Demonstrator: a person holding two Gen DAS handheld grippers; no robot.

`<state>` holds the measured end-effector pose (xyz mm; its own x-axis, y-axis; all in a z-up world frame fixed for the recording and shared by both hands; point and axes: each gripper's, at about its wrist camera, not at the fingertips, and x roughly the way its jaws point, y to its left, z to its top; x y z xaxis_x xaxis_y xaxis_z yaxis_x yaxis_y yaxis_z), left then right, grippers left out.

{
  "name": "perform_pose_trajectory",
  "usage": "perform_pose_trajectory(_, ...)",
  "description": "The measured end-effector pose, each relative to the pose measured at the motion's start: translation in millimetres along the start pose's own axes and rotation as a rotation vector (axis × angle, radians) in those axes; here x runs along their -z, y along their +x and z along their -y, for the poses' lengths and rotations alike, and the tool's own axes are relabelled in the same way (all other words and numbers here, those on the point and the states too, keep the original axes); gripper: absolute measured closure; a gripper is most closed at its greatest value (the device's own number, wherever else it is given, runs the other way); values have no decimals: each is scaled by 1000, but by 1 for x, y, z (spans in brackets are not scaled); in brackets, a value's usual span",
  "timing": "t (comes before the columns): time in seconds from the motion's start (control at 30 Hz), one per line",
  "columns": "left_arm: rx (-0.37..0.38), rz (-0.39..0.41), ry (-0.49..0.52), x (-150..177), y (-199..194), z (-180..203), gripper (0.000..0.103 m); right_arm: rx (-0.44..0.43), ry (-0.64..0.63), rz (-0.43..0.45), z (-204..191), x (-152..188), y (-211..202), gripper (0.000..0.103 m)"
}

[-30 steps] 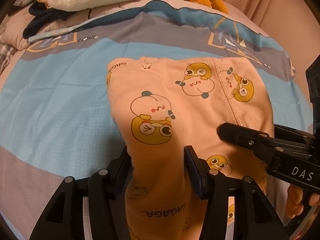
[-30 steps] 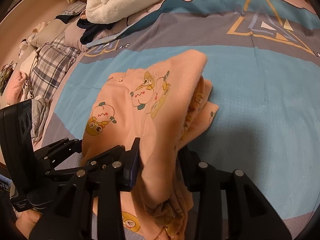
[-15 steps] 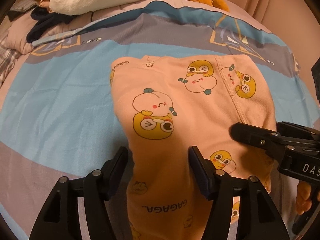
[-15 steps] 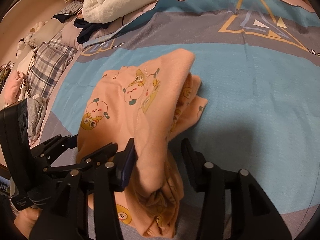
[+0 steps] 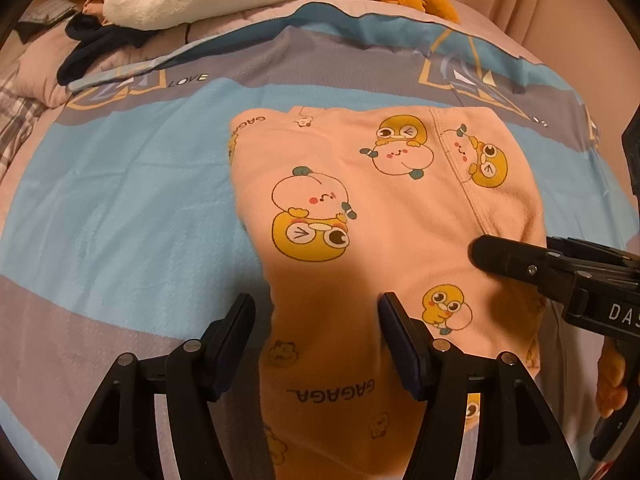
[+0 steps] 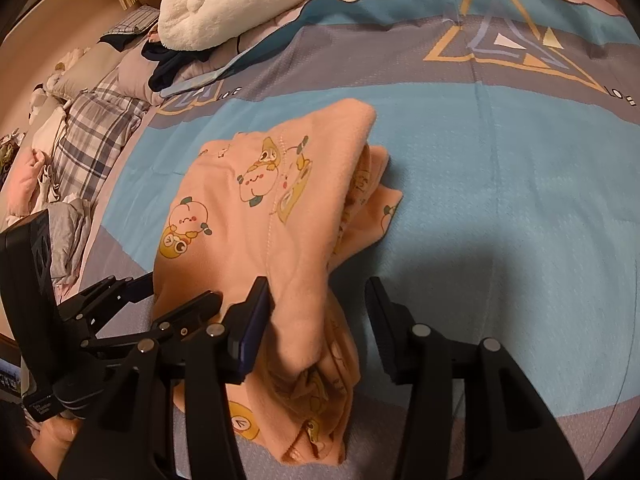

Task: Fold small clothes
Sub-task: 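Fold the held strip end over the strip with the right gripper while the left gripper opens, then lay the folded end down on the strip and open the right gripper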

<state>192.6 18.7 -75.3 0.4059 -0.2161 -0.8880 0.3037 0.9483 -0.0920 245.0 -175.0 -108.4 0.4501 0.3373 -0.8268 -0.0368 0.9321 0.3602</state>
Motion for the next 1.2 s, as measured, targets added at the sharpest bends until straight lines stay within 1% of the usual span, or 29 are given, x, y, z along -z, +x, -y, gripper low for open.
perform_pose_trajectory(0.2, 2, 2, -12, 4, -3, -1, 39, 3, 16, 1, 2, 1, -2, 49)
perform_pose_trajectory(0.57, -15, -3, -2, 13, -9, 0, 39, 18, 48, 13, 10, 14, -7, 46)
perform_pose_trajectory(1.03, -31, -14, 3, 24, -12, 2, 39, 68, 24, 12, 6, 24, -8, 46)
perform_pose_trajectory(1.2, -41, -8, 11, 26, -13, 3, 39, 72, 24, 9, 6, 26, -8, 46)
